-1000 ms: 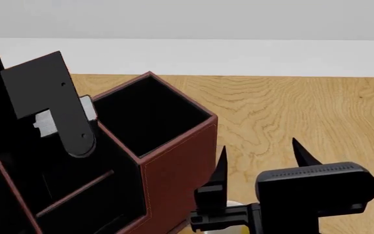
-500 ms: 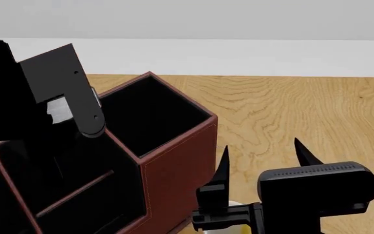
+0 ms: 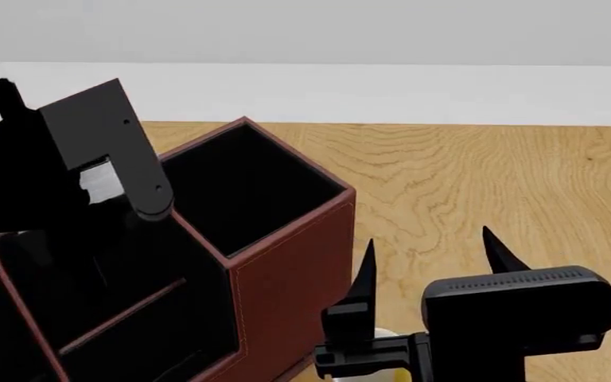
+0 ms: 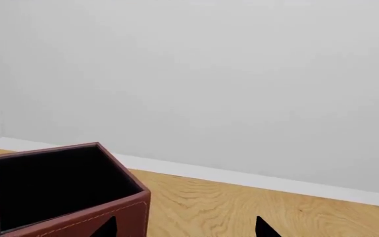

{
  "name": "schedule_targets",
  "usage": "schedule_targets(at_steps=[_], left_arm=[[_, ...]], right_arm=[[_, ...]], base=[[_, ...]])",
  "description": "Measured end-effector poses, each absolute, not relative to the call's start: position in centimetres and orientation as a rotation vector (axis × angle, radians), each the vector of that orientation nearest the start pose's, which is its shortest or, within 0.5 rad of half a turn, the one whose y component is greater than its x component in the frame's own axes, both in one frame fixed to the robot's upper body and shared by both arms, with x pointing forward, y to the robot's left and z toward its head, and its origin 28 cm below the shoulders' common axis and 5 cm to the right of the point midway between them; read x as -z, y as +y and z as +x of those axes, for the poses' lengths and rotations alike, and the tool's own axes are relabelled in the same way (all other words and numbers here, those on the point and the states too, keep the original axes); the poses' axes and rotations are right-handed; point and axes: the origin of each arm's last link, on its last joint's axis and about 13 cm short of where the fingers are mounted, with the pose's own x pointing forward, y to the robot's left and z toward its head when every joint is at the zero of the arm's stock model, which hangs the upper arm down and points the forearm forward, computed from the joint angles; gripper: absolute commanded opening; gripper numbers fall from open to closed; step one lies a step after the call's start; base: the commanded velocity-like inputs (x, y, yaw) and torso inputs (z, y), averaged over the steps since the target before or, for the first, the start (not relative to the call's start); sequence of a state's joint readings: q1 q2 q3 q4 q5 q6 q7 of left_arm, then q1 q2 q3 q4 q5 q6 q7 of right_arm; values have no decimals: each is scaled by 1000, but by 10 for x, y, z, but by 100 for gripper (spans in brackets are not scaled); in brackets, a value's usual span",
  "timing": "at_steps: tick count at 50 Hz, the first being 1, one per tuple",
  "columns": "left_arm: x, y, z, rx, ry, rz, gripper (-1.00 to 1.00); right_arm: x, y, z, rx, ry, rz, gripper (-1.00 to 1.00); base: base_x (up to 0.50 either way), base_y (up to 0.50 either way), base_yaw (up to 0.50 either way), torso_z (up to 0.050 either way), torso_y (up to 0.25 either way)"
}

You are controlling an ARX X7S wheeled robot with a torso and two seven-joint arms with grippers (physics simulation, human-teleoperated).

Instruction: Pick up the book and place it in the front compartment of the caddy.

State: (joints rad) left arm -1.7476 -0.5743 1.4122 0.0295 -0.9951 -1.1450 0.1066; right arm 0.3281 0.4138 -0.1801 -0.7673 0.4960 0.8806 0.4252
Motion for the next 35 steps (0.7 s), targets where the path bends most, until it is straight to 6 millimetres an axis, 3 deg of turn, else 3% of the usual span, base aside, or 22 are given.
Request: schedule_targets(at_steps=[35], left_arm=[[-277,234,334,526,609,814,-100]], right_arm=[[-168,-106,211,-59,-102,-138,100]], base=[[0,0,0,0,1]])
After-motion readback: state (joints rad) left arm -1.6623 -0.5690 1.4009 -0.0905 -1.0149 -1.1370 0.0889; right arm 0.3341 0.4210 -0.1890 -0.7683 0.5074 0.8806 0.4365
